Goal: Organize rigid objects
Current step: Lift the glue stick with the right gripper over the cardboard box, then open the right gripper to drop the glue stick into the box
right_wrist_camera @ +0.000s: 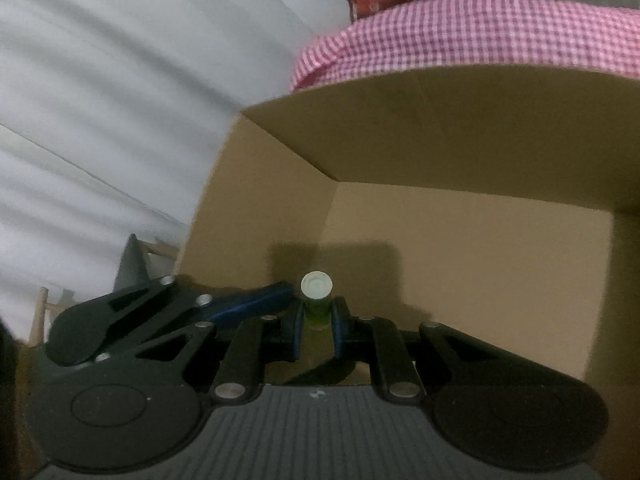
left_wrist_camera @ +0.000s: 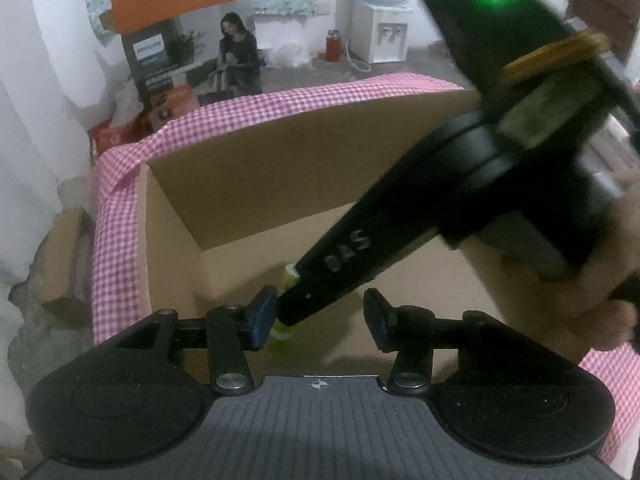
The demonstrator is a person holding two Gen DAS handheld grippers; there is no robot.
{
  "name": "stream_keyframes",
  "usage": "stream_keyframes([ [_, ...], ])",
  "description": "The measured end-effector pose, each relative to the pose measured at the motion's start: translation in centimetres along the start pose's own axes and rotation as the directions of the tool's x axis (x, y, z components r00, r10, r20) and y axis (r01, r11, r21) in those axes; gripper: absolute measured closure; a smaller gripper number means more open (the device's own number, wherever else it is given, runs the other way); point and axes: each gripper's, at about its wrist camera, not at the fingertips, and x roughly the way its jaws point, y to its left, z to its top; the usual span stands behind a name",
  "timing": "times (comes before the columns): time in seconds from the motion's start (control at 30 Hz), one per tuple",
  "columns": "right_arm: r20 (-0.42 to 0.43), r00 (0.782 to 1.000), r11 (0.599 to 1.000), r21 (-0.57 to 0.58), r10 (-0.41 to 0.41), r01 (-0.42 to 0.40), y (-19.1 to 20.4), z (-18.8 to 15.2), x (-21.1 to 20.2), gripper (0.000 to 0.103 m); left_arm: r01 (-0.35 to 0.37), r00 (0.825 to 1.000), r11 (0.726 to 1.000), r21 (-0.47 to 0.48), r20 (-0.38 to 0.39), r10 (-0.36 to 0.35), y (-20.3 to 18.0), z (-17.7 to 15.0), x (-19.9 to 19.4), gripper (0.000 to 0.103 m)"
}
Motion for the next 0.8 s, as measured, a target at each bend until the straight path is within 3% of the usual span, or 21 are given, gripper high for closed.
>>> stream_keyframes([
  [0.33,-0.018,0.997,0.997,-0.043,-0.072,0.071,1.1,0.6,2.5,0.084,-0.011,0.999,0.999,-0.033,0.051,0.013,0.4,0.1,-1.2,0.045],
  [0.63,0.098,0.992,0.997,-0.034,-0.073,0.076,1.5,-1.0,-2.2,0.081,-0.003,0.982,0.998,-0.071,0.186,0.016,0.7,-0.6,-5.5,0.034],
  [0.73,0.164,0.984,0.996,-0.040,-0.067,0.075,2.3,-2.3,-4.9,0.072,-0.001,0.973,0.997,-0.072,0.230,0.018,0.6,-1.0,-7.4,0.032],
  [0.8,0.217,0.974,0.996,-0.049,-0.066,0.078,2.8,-3.5,-6.9,0.048,0.003,0.965,0.998,-0.068,0.261,0.015,0.2,-1.5,-8.9,0.028],
])
